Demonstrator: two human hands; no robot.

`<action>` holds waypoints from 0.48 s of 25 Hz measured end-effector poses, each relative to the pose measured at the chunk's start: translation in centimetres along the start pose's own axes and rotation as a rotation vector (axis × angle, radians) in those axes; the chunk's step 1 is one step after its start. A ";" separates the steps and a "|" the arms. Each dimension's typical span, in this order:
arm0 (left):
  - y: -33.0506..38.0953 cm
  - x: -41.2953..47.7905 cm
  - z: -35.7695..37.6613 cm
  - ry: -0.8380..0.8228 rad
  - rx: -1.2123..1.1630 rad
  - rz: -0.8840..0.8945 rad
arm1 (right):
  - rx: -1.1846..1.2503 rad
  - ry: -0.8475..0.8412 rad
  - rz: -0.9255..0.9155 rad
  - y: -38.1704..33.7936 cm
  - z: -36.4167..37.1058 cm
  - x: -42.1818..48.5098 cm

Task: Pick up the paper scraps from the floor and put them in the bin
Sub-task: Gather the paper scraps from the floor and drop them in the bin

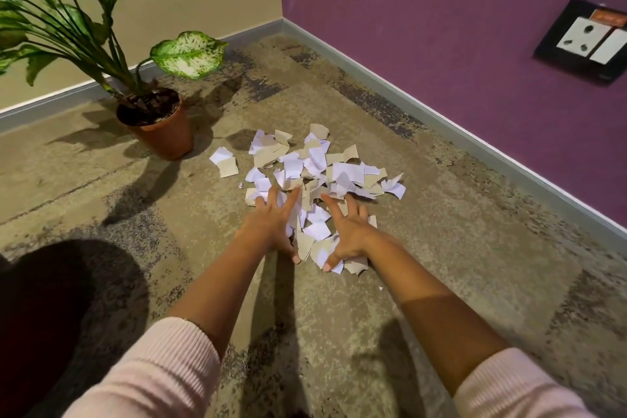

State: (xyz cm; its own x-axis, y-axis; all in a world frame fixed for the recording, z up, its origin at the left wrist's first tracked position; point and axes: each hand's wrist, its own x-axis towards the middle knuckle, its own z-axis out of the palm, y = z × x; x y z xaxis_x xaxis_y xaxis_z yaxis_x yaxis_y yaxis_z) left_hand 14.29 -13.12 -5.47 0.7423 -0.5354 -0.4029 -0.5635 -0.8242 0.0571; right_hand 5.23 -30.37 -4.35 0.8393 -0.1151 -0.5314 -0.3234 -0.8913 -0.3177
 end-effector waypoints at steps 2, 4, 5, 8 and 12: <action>0.2 0.4 -0.4 -0.040 -0.005 0.021 | -0.035 -0.010 0.020 -0.6 -0.3 0.6; 0.8 0.5 -0.6 -0.053 0.007 0.022 | -0.066 -0.025 0.034 -1.0 -0.6 1.2; 1.0 0.6 -0.6 -0.057 0.010 0.016 | -0.083 -0.033 0.038 -1.1 -0.7 1.5; 1.4 0.7 -0.8 -0.074 -0.041 -0.001 | -0.090 -0.041 0.060 -1.3 -0.8 2.2; 1.5 0.0 -0.7 -0.011 -0.132 0.003 | -0.049 0.017 0.080 -1.6 -0.4 2.4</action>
State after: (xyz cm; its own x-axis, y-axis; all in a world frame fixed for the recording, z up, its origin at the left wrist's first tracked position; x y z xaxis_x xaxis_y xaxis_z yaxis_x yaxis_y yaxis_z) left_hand 13.65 -14.49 -4.76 0.7359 -0.5367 -0.4128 -0.5126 -0.8399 0.1781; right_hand 7.99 -29.39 -4.81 0.8190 -0.1943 -0.5399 -0.3684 -0.8994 -0.2353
